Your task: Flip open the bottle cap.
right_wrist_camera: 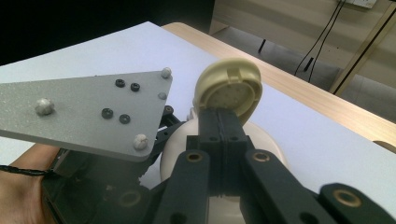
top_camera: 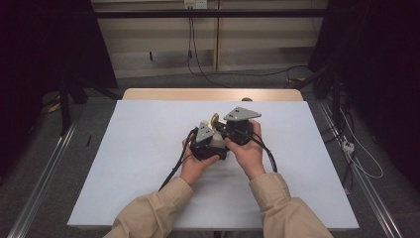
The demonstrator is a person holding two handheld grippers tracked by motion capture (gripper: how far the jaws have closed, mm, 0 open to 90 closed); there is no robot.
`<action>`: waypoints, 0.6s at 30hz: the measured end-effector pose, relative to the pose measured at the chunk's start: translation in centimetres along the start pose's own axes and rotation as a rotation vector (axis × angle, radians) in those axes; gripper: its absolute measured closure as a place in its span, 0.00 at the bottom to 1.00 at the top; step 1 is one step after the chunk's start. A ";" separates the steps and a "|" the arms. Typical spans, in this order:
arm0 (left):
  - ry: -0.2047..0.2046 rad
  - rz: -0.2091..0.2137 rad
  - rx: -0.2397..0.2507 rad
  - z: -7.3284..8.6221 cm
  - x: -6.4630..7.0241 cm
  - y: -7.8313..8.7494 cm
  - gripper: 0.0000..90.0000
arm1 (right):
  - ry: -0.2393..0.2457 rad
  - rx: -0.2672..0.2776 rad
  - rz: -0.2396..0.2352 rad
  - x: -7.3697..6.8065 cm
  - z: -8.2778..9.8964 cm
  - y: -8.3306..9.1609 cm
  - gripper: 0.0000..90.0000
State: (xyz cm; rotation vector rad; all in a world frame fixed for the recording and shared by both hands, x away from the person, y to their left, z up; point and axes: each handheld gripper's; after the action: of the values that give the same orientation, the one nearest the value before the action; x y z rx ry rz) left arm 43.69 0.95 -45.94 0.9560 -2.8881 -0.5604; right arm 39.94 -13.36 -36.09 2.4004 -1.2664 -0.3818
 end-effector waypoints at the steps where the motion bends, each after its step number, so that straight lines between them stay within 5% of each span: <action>1: -0.008 -0.003 -0.002 0.0 0.0 0.0 0.05 | 0.000 0.000 0.001 0.0 0.0 0.0 1.00; 9: 0.006 0.001 0.000 0.0 0.0 0.0 0.05 | -0.005 -0.006 0.007 0.0 0.0 0.0 0.99; 18: 0.011 0.007 0.002 0.1 0.0 0.1 0.05 | -0.050 0.001 0.001 0.6 0.1 0.6 0.83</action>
State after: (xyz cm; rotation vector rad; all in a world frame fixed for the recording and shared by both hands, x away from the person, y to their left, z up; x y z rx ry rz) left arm 43.65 1.04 -45.98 0.9454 -2.8819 -0.5507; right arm 39.79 -14.20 -35.95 2.4056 -1.2892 -0.4433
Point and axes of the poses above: each handheld gripper's, and its own axes: y roughly backward along the jaws, z roughly out of its underside, x roughly to its right, and after that the axes turned 7 degrees about -y, right-handed
